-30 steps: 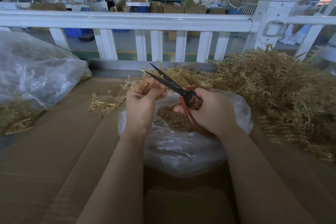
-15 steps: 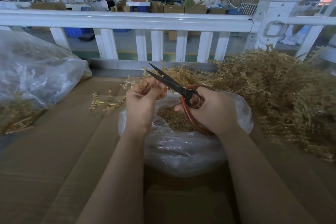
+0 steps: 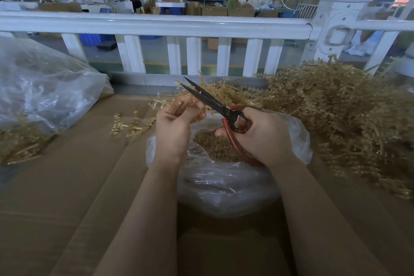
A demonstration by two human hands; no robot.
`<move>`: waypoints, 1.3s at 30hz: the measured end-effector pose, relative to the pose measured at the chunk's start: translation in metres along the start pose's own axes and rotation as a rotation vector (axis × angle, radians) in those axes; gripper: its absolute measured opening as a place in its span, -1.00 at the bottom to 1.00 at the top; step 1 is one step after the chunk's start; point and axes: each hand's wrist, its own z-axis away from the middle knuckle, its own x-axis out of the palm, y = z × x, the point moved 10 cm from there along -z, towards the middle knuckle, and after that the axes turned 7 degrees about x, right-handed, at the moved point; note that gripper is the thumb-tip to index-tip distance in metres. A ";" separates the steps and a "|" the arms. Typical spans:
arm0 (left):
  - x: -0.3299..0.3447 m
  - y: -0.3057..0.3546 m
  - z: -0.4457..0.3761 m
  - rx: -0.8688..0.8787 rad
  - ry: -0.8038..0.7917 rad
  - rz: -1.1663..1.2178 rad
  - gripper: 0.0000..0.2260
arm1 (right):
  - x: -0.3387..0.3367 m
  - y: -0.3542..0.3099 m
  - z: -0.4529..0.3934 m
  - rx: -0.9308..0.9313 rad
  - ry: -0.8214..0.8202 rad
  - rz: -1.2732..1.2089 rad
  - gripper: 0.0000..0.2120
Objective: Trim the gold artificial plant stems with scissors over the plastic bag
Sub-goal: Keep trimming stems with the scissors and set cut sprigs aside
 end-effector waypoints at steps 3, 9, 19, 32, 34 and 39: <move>0.001 0.000 0.000 -0.009 0.003 0.006 -0.88 | 0.000 0.000 0.001 0.008 -0.007 -0.009 -0.50; 0.002 -0.012 0.004 -0.180 0.014 0.080 -0.84 | 0.015 0.016 -0.001 0.163 -0.158 -0.196 -0.39; -0.008 -0.021 0.008 -0.290 0.152 0.181 -0.89 | 0.024 0.024 0.001 0.218 -0.278 -0.240 -0.35; 0.027 -0.029 0.020 -0.339 -0.087 0.051 -0.89 | 0.019 0.012 -0.002 0.352 -0.232 -0.652 -0.72; 0.028 -0.031 0.021 -0.361 -0.099 0.050 -0.92 | 0.020 0.015 -0.003 0.371 -0.225 -0.639 -0.79; 0.029 -0.030 0.021 -0.355 -0.095 0.040 -0.89 | 0.019 0.021 -0.004 0.406 -0.210 -0.660 -0.80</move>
